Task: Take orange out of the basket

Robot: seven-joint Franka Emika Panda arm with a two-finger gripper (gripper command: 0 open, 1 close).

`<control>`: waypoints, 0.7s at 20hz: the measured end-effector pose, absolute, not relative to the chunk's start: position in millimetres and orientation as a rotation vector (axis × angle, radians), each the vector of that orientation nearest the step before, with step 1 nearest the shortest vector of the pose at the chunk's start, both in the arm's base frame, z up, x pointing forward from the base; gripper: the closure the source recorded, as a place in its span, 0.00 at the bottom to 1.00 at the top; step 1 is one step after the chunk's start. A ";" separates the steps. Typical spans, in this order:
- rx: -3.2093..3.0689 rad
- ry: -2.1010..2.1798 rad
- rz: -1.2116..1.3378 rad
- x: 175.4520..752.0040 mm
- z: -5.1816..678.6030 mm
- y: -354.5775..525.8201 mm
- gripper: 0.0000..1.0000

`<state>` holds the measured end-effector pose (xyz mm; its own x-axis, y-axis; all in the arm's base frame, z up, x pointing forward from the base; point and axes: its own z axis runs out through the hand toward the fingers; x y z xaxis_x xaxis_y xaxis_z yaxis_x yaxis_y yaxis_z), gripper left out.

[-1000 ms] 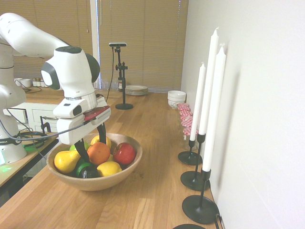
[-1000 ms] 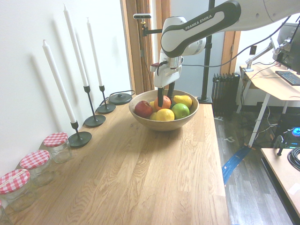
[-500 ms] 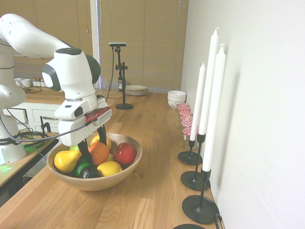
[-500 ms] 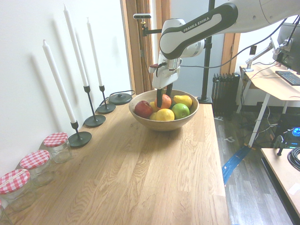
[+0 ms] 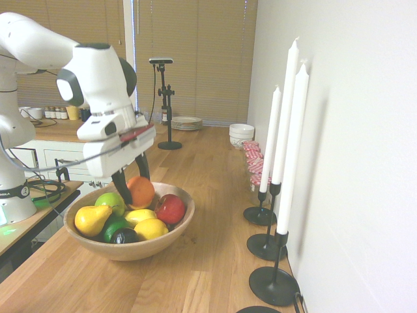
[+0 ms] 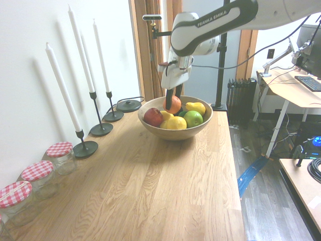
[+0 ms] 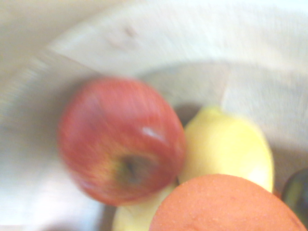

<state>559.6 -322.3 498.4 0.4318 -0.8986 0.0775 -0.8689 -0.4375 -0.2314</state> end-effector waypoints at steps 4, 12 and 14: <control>-2.555 1.476 -0.365 564.2 560.9 -260.1 1.00; -2.670 1.350 -0.343 574.2 558.3 -110.0 1.00; -2.694 1.344 -0.312 570.4 538.4 -85.6 1.00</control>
